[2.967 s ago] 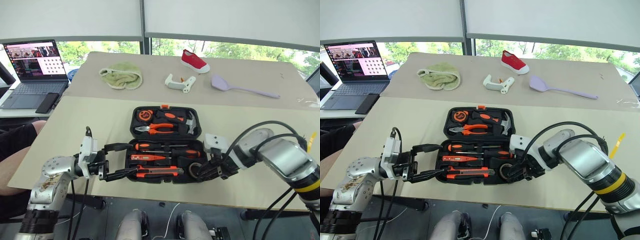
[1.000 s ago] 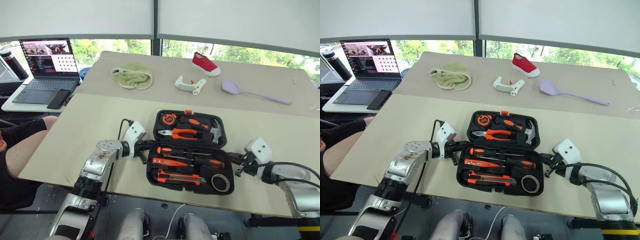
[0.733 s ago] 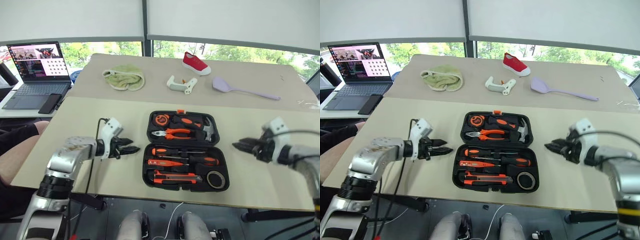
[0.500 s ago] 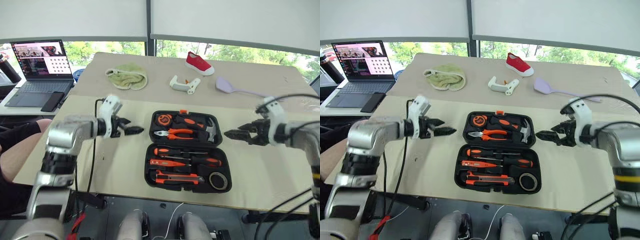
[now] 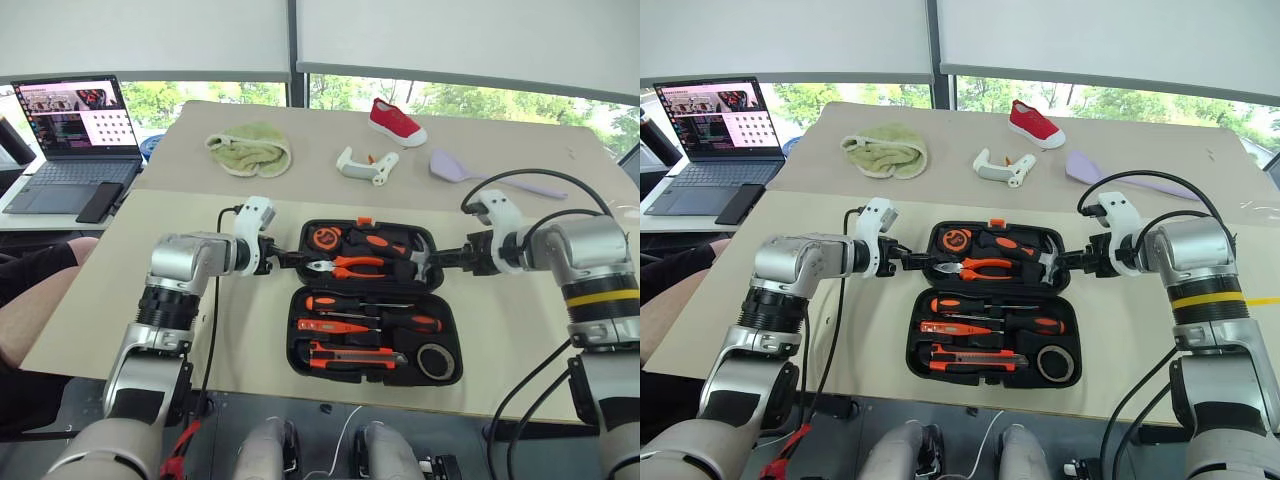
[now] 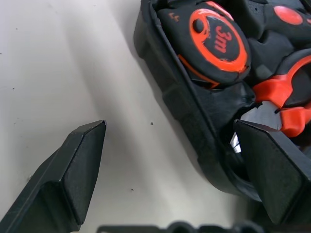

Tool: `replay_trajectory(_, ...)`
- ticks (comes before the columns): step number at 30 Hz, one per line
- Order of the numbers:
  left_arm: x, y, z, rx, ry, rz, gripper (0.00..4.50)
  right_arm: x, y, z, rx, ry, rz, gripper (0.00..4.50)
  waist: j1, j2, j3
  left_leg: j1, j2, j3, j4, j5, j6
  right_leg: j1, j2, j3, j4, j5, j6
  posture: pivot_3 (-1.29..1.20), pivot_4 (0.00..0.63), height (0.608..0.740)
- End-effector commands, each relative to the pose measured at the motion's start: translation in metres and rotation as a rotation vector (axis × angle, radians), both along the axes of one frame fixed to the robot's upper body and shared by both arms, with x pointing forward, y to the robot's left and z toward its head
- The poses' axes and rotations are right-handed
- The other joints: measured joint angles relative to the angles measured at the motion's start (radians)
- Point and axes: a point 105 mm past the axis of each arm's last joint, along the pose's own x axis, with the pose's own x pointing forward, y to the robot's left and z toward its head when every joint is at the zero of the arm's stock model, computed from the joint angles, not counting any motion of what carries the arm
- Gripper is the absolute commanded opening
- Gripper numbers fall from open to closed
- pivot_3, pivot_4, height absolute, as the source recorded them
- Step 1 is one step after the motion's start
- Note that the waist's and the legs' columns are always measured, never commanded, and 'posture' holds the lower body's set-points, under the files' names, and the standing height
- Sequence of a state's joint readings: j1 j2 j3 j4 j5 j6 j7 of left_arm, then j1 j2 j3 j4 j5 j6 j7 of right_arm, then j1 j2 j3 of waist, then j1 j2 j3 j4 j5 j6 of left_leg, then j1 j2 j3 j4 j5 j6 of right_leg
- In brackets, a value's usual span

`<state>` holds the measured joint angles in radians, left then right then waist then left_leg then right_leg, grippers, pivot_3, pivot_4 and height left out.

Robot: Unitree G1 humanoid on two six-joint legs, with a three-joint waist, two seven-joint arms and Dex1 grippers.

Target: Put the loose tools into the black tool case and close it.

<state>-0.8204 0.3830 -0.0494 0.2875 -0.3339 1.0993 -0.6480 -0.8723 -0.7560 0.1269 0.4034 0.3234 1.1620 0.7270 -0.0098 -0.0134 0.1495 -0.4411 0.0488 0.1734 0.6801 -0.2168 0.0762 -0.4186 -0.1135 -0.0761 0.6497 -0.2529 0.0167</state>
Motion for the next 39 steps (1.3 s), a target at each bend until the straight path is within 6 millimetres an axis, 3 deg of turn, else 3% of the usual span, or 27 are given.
replay_trajectory(1,0.003,-0.004,0.012,-0.018,-0.049,-0.005,4.50,0.004,-0.006,0.003,-0.023,-0.020,-0.022,2.02,-0.001,0.000,0.000,0.000,0.000,0.000,0.000,0.000,0.000,0.000,0.000,0.000,0.000,0.000,0.000,0.00,0.150,0.736)
replay_trajectory(3,0.004,-0.006,0.012,-0.043,-0.044,-0.003,4.50,0.003,-0.008,0.000,-0.021,-0.008,-0.030,1.31,0.000,0.000,0.000,0.000,0.000,0.000,0.000,0.000,0.000,0.000,0.000,0.000,0.000,0.000,0.000,0.00,0.150,0.736)
replay_trajectory(7,0.007,-0.006,0.007,-0.063,-0.023,0.016,3.33,0.000,-0.012,-0.007,0.004,0.024,-0.053,0.00,0.006,0.000,0.000,0.000,0.000,0.000,0.001,0.000,0.000,0.001,-0.001,0.000,0.000,0.001,0.001,0.00,0.150,0.736)
replay_trajectory(11,0.011,-0.005,0.004,-0.086,-0.014,0.041,1.90,0.000,-0.009,-0.009,0.034,0.036,-0.057,0.00,0.011,-0.001,0.000,0.000,-0.001,-0.001,0.001,0.001,0.001,0.002,-0.001,-0.001,-0.001,0.002,0.001,0.00,0.150,0.736)
replay_trajectory(16,0.012,-0.014,0.021,-0.216,-0.130,-0.014,0.11,0.003,0.008,0.008,0.149,-0.135,0.048,0.00,0.010,-0.001,-0.001,0.000,0.000,-0.001,0.001,0.001,0.001,0.002,-0.001,-0.001,-0.001,0.003,0.001,0.00,0.150,0.736)
replay_trajectory(18,0.011,-0.011,0.025,-0.235,-0.173,-0.021,0.02,0.002,0.012,0.020,0.162,-0.254,0.109,0.00,0.005,-0.001,-0.001,0.001,0.000,-0.001,0.001,0.001,0.001,0.002,-0.001,-0.001,-0.001,0.003,0.001,0.00,0.150,0.736)
replay_trajectory(24,-0.002,0.005,0.048,-0.263,-0.548,-0.108,0.02,-0.026,0.026,0.063,0.157,-0.666,0.320,0.00,-0.003,-0.001,-0.001,0.000,0.000,0.001,-0.001,0.002,0.000,-0.001,0.000,0.001,0.000,0.004,0.000,0.00,0.150,0.736)
replay_trajectory(26,-0.018,0.016,0.047,-0.233,-0.702,-0.166,0.02,-0.048,0.028,0.067,-0.015,-0.867,0.397,0.00,-0.003,-0.001,0.000,0.000,0.001,0.002,-0.002,0.003,-0.001,-0.002,0.000,0.002,0.000,0.004,0.000,0.00,0.150,0.736)
replay_trajectory(28,-0.031,0.025,0.042,-0.196,-0.803,-0.203,0.02,-0.072,0.033,0.060,-0.174,-0.999,0.521,0.00,-0.001,-0.001,0.000,0.000,0.001,0.002,-0.003,0.003,-0.001,-0.002,0.001,0.002,-0.001,0.004,0.000,0.00,0.150,0.736)
replay_trajectory(32,-0.061,0.045,0.018,-0.093,-0.953,-0.228,0.02,-0.121,0.032,0.016,-0.454,-1.118,0.745,0.00,-0.002,0.000,-0.001,0.001,0.000,0.003,-0.004,0.003,-0.001,-0.001,0.000,0.002,-0.003,0.003,0.001,0.00,0.150,0.736)
replay_trajectory(37,-0.095,0.057,-0.013,0.047,-0.993,-0.351,0.02,-0.152,0.032,-0.015,-0.582,-1.228,0.830,0.00,-0.011,-0.001,-0.001,0.021,0.002,0.004,-0.008,-0.004,-0.008,0.016,0.000,0.005,-0.004,0.000,0.001,0.00,0.150,0.736)
replay_trajectory(39,-0.103,0.065,-0.022,0.079,-0.989,-0.335,0.71,-0.168,0.032,-0.037,-0.580,-1.196,0.874,0.00,-0.011,0.000,-0.002,0.022,0.002,0.004,-0.010,-0.007,-0.004,0.014,-0.001,0.005,-0.005,-0.003,0.005,0.00,0.150,0.736)
